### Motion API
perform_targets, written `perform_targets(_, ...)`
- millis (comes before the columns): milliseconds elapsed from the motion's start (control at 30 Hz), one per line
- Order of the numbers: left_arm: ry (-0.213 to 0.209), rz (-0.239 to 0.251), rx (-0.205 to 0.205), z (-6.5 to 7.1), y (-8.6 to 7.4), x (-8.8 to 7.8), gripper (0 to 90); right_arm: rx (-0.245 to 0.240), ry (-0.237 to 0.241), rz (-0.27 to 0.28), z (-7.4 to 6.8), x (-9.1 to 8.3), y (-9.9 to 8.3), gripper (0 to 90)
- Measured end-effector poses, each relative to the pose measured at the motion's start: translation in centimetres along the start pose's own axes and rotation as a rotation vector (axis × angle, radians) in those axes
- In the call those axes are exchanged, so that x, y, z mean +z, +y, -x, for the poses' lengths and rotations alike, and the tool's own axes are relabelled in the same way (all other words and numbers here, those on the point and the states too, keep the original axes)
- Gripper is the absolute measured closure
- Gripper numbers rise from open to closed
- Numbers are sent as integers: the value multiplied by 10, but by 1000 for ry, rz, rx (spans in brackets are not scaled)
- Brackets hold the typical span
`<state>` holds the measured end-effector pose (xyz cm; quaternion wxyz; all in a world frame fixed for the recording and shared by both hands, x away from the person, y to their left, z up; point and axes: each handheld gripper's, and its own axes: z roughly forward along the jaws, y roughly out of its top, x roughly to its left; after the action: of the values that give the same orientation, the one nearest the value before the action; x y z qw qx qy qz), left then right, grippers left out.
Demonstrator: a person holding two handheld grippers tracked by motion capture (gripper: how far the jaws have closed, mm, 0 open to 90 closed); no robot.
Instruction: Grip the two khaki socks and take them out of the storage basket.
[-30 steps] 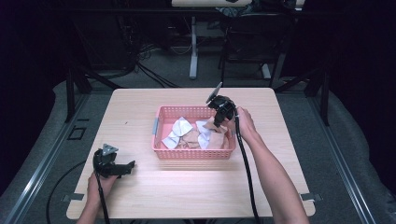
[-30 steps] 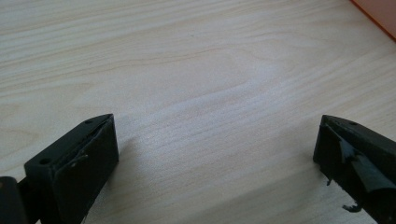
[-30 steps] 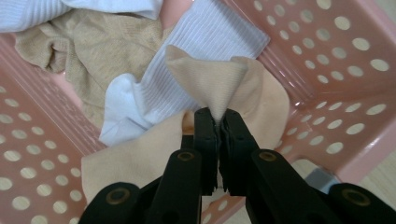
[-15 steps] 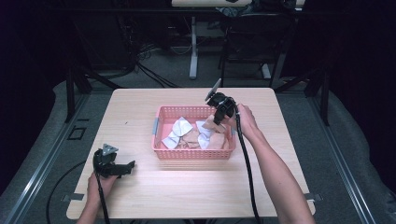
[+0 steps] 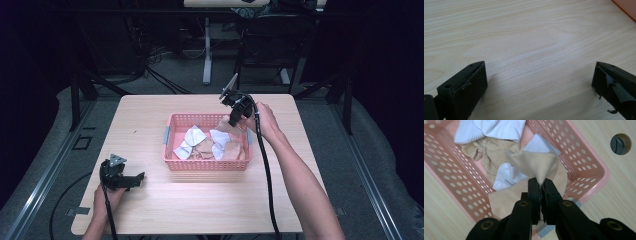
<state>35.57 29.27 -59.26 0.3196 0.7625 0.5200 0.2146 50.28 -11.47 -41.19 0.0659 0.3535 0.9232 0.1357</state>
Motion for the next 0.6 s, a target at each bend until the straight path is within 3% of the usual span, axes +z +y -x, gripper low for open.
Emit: perform_targets(600, 0, -1, 1, 0, 0, 0, 0, -3, -6, 38, 0, -36, 5, 860)
